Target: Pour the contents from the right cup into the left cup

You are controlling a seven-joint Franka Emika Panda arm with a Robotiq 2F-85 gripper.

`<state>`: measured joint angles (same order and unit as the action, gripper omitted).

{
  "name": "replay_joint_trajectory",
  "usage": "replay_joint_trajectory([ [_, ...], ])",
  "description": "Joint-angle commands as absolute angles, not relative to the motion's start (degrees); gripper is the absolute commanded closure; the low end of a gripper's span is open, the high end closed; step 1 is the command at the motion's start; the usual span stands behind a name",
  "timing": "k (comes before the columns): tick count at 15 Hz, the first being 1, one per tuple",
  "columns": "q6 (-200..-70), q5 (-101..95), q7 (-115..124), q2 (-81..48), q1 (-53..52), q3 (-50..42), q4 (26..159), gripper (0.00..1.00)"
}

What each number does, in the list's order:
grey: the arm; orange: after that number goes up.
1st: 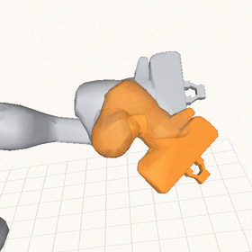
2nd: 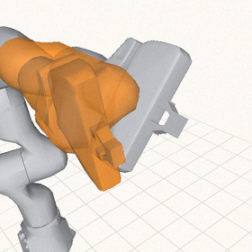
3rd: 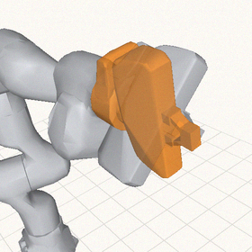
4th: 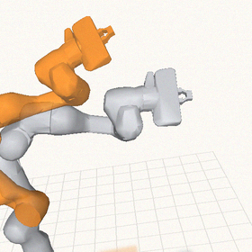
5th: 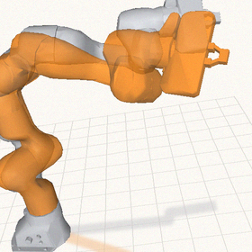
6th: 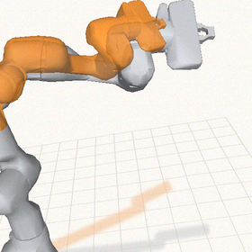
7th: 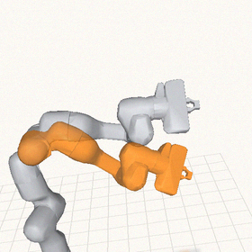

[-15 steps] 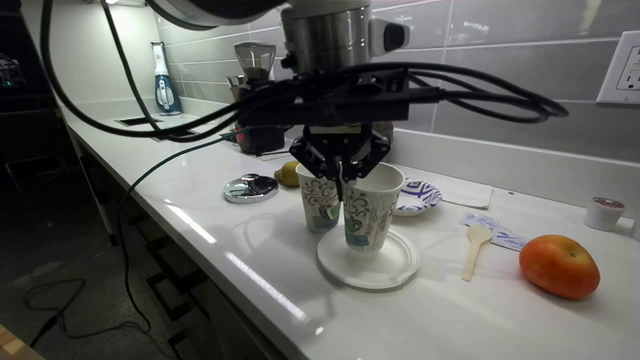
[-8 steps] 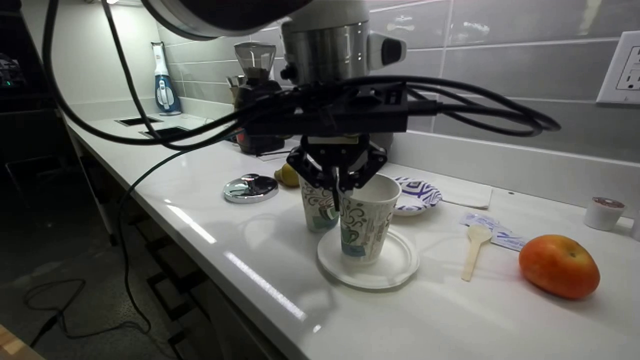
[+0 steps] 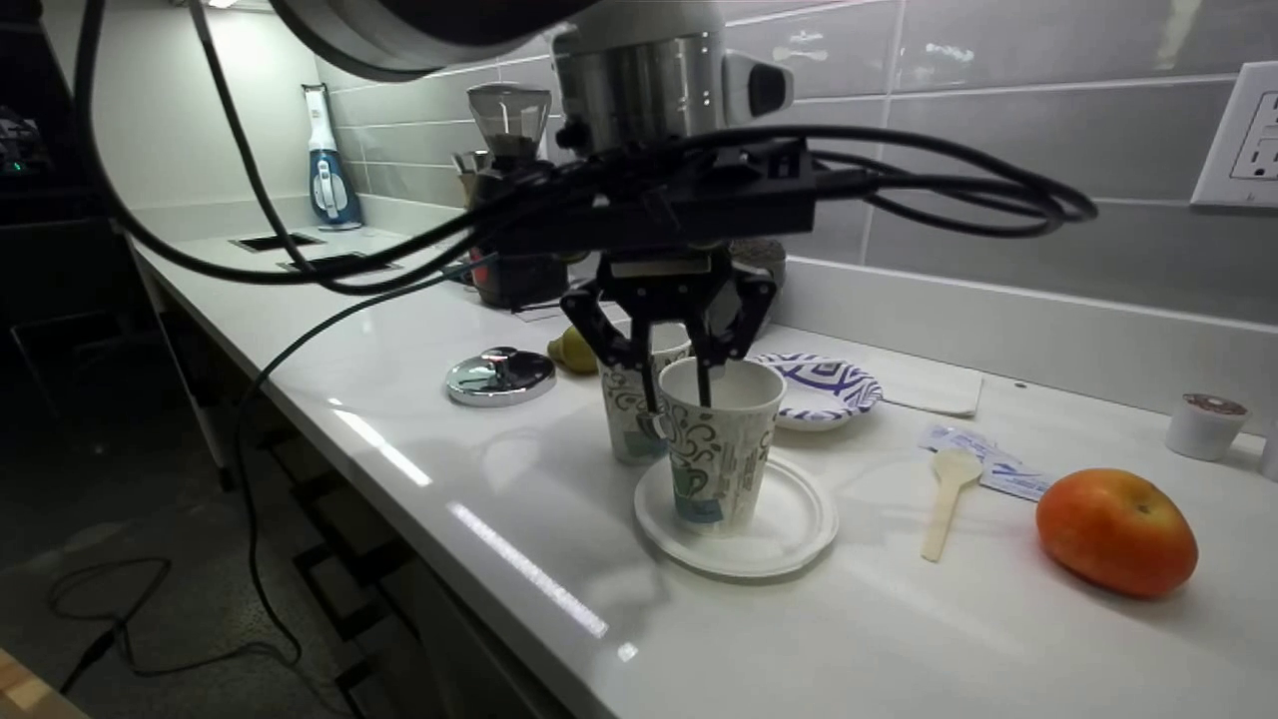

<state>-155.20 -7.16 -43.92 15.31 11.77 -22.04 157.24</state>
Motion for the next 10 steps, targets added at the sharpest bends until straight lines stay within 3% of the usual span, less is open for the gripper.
replay_joint_trajectory([
  [1, -149.62, -13.69, -41.05, 22.28, 14.89, -17.72, 157.38, 0.3],
  [5, -138.52, -12.08, -40.22, 31.65, 13.06, -15.87, 156.27, 0.02],
  [6, -134.36, -11.55, -39.17, 33.04, 12.99, -15.36, 155.1, 0.01],
  [7, -140.81, -13.16, -40.24, 28.01, 12.88, -16.67, 155.67, 0.0],
  [8, -139.25, -13.19, -40.05, 29.62, 12.67, -16.58, 155.4, 0.07],
  [10, -139.37, -13.19, -40.09, 29.78, 12.7, -16.76, 155.71, 0.0],
])
